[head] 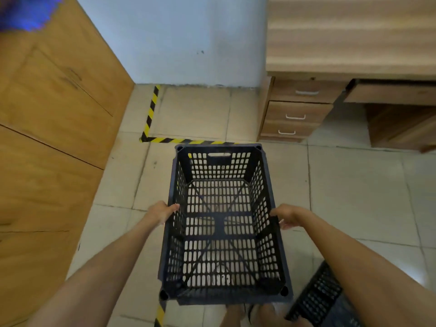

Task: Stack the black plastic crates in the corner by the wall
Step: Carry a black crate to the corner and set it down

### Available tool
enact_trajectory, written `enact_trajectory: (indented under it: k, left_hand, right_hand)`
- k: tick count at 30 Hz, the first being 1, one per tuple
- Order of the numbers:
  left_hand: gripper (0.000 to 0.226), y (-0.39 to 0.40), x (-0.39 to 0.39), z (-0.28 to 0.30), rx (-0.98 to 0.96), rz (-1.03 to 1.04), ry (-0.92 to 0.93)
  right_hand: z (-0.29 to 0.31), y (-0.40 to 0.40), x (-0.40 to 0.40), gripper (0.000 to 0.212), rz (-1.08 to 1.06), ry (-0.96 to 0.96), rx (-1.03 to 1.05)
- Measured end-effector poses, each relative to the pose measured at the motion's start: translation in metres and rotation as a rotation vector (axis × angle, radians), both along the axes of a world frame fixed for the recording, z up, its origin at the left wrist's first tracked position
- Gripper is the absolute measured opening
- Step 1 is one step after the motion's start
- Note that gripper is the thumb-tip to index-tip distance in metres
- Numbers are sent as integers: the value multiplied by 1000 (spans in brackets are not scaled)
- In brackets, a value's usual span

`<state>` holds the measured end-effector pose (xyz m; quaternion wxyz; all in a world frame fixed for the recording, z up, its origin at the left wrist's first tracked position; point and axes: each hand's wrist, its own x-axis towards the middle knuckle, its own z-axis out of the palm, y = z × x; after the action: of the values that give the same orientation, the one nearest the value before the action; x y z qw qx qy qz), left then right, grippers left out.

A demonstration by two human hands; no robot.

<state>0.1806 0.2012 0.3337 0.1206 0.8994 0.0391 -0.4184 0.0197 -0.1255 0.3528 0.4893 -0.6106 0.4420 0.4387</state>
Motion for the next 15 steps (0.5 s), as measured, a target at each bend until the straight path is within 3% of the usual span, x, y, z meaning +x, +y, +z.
enact_trajectory:
  k: [6, 12, 15]
  left_hand:
    - [57, 34, 41, 66, 11, -18, -113]
    - [38, 27, 64, 101, 55, -30, -206]
    - [44, 12, 91, 118, 72, -60, -225]
  right_hand:
    - [69, 32, 38, 13, -3, -107, -61]
    - [104, 32, 73, 33, 15, -106, -25]
    - [115, 21, 96, 32, 76, -95, -55]
